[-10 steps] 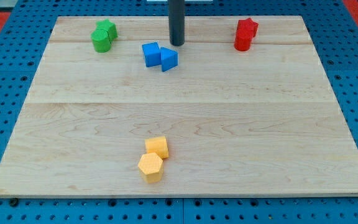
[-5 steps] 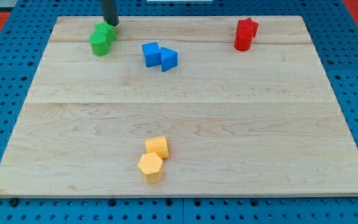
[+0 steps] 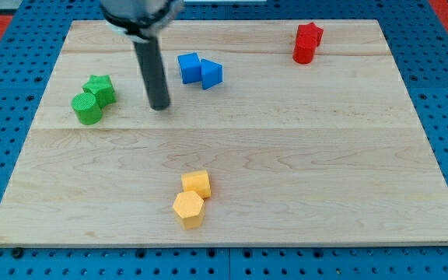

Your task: Push the green blocks towards bottom

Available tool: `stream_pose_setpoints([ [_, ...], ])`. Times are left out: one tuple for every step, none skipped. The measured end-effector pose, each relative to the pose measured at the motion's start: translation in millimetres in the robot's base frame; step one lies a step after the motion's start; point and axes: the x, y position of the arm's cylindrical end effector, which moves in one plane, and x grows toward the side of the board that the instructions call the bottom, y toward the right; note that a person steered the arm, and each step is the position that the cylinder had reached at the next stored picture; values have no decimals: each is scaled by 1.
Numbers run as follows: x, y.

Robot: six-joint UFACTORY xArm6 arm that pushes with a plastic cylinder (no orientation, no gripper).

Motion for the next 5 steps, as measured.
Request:
stream_pose_setpoints([
  [3, 120],
  [-36, 246],
  [-90, 340],
  [-159, 371],
  [-172, 355],
])
